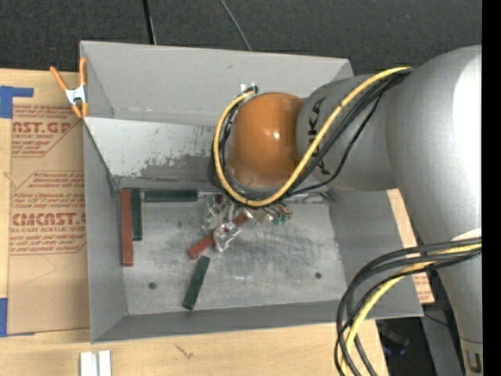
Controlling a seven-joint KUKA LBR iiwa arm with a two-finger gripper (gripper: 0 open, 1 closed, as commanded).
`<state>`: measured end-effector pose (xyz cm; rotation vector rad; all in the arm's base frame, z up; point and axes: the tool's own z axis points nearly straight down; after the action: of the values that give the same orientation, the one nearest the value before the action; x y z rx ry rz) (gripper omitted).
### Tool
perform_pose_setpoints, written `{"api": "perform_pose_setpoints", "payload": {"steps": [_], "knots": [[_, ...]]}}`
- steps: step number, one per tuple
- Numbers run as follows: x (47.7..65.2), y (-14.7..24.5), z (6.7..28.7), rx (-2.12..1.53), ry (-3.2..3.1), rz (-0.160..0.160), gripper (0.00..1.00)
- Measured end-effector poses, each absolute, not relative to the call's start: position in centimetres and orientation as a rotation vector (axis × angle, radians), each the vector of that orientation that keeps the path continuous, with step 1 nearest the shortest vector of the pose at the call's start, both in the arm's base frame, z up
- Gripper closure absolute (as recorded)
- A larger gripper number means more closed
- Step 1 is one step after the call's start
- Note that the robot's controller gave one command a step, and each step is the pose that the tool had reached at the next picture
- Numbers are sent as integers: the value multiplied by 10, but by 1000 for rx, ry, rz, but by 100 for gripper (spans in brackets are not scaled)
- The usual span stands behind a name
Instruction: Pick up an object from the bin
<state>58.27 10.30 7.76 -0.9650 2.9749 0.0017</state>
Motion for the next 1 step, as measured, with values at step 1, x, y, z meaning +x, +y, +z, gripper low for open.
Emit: {"api": "perform_pose_setpoints", "payload": {"steps": [1], "knots": [[583,103,78,-965,2975,2,100]]}}
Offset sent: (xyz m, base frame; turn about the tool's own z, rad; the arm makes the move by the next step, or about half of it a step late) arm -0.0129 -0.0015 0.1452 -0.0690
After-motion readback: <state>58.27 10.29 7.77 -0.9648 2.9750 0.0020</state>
